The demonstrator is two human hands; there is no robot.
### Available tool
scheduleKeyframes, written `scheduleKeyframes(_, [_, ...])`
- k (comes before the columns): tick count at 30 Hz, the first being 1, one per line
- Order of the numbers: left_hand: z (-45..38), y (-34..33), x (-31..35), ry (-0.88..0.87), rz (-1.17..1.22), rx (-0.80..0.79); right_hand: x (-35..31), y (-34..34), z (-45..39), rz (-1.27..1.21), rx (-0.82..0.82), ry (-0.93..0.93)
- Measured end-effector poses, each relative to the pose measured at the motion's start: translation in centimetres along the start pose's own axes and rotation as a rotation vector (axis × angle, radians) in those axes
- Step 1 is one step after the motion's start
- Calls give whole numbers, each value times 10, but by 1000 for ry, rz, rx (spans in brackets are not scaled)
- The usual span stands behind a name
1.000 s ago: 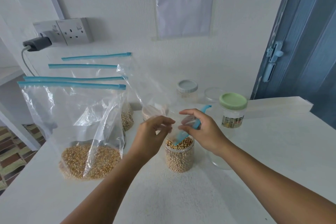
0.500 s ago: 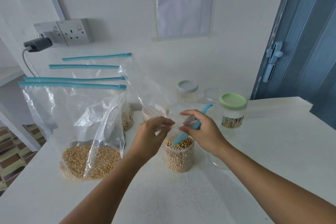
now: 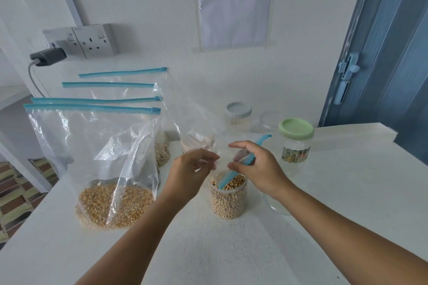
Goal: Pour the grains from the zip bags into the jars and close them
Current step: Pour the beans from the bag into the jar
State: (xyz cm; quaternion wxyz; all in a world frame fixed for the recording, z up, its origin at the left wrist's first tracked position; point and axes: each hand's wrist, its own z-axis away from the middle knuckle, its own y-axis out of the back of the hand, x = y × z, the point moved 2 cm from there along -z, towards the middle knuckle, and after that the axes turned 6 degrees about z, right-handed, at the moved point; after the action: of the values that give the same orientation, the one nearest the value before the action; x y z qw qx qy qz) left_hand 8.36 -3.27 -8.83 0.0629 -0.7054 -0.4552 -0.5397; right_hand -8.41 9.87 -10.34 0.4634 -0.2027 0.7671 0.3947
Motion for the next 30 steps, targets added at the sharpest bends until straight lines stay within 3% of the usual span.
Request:
scheduleKeyframes(5, [-6,1,2,15,-4,30,-3,-1,-3,-52,40,1])
scheduleKeyframes(10, [-3,3,-8,117,64,10,-5,4,-7,-117,-67,-19])
scheduleKeyframes(18, [0,0,-8,119,70,-32,2,2,-6,16,-66,9])
scheduleKeyframes(30, [0,4,-15,177,93,-61,4,1,-5,-18,-58,-43])
